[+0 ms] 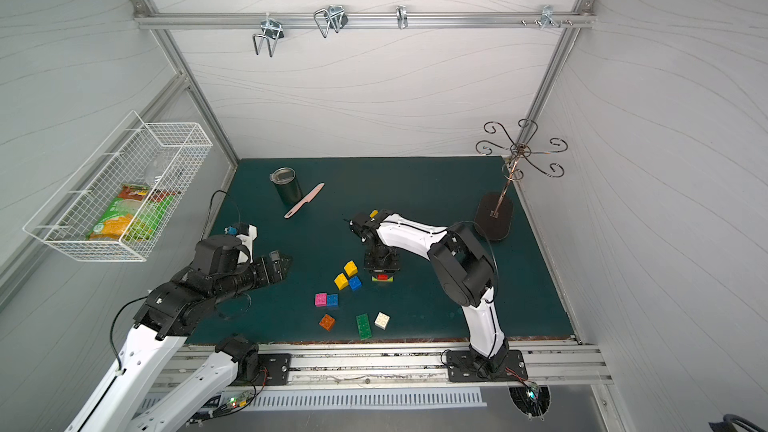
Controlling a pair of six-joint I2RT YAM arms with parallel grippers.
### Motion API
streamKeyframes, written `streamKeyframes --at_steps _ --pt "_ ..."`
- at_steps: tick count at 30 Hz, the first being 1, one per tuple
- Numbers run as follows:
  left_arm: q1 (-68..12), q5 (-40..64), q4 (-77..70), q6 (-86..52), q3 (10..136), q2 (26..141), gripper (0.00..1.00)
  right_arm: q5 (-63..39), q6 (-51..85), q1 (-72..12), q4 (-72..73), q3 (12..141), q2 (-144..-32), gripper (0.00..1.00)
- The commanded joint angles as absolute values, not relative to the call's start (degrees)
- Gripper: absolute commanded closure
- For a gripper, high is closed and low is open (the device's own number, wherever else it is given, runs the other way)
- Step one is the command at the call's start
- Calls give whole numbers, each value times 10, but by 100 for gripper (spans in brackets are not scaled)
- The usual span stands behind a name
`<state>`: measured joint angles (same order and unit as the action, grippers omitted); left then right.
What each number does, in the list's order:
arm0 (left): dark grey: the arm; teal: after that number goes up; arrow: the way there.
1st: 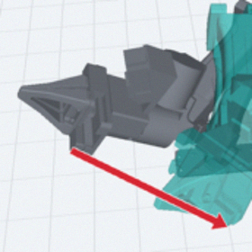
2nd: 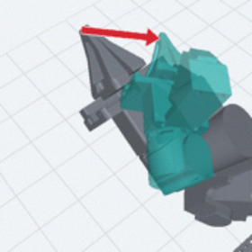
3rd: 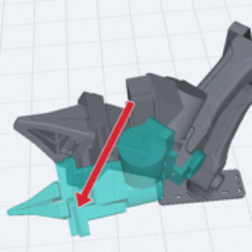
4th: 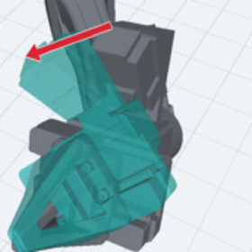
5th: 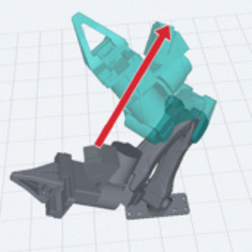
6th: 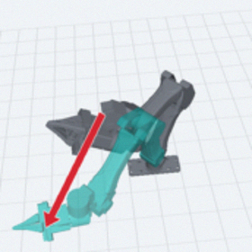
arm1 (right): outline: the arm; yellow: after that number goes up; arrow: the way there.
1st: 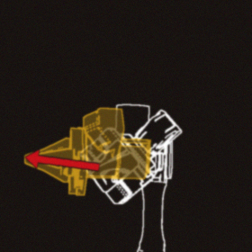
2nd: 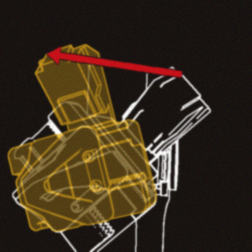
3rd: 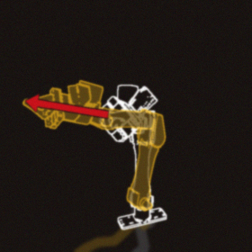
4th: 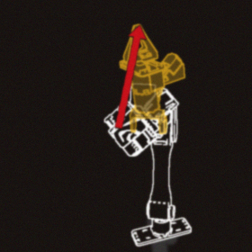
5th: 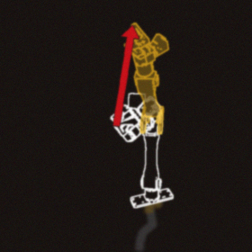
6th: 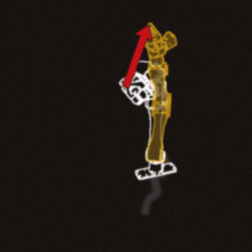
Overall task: Assemble the number 1 with lego
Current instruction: Assemble the lego brick with the lego brick, then pick up the lego brick from the center of the board.
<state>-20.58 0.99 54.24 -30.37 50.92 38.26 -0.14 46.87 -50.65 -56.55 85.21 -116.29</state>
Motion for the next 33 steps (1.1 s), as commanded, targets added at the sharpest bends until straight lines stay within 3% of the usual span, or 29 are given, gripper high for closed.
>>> streamKeyframes --at_steps 1,6,10,12,22,25,28,29,33 --pt "-208 13 530 -304 515 376 3 19 460 -506 -539 832 -1238 99" --pt "-208 14 529 -304 514 372 3 20 457 -503 -543 832 -1240 99" --pt "-208 19 528 -302 514 377 3 20 456 -502 -551 835 -1209 92" --pt "-208 20 527 -302 514 378 3 19 457 -500 -555 840 -1186 84" --pt "-208 21 528 -302 515 392 1 6 460 -498 -583 888 -1077 23" --pt "-208 27 530 -302 515 409 0 11 464 -498 -580 871 -1032 12" --pt "-209 41 535 -301 524 432 1 27 466 -499 -554 816 -963 9" --pt "-211 45 538 -302 528 438 1 36 469 -499 -542 791 -936 2" --pt "-242 14 570 -330 540 468 3 70 493 -496 -456 639 -806 1"
